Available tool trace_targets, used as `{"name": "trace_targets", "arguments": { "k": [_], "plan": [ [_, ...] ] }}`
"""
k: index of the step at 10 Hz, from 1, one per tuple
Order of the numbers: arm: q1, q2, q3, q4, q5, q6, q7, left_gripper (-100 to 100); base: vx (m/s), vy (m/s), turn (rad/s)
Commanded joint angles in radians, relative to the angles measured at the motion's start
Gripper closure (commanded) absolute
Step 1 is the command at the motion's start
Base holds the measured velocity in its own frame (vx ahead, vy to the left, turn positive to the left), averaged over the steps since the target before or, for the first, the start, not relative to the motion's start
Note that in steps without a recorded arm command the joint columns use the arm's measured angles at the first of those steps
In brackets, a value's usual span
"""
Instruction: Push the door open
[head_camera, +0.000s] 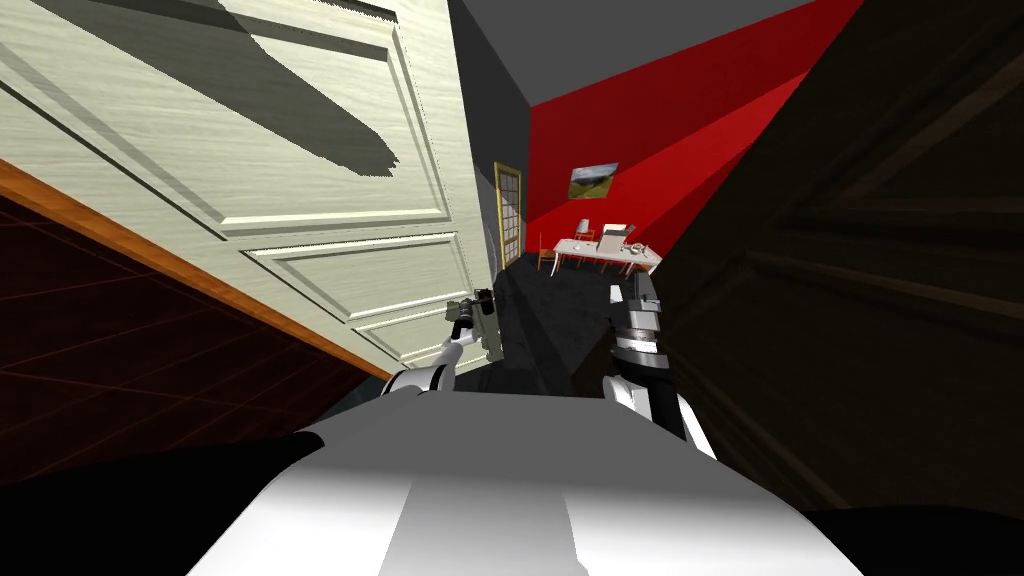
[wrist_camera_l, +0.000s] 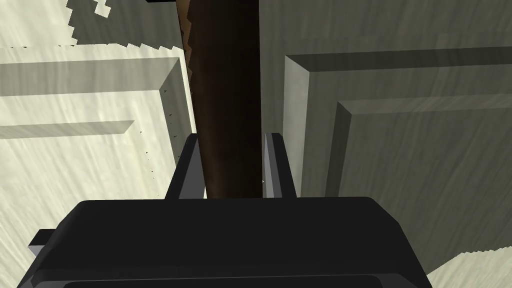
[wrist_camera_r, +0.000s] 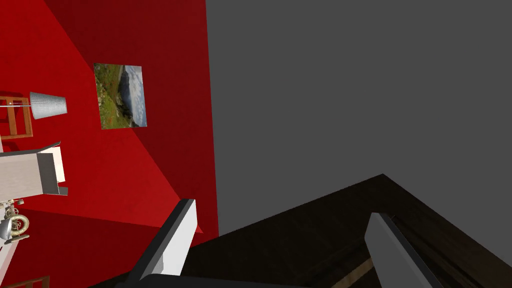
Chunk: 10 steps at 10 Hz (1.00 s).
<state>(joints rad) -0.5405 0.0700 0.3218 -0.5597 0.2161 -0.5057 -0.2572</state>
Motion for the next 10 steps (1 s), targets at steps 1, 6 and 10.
{"name": "trace_targets", "arguments": {
  "k": [1,6,10],
  "plan": [
    [-0.013,0.021,0.016,0.021,0.005,-0.023,-0.007,100,0.126,0.012,0.145],
    [-0.023,0.008,0.022,0.031,0.005,-0.031,-0.026,100,0.089,0.002,0.112],
    [-0.036,-0.012,0.030,0.043,0.007,-0.041,-0.048,100,0.112,-0.030,0.143]
  ]
}}
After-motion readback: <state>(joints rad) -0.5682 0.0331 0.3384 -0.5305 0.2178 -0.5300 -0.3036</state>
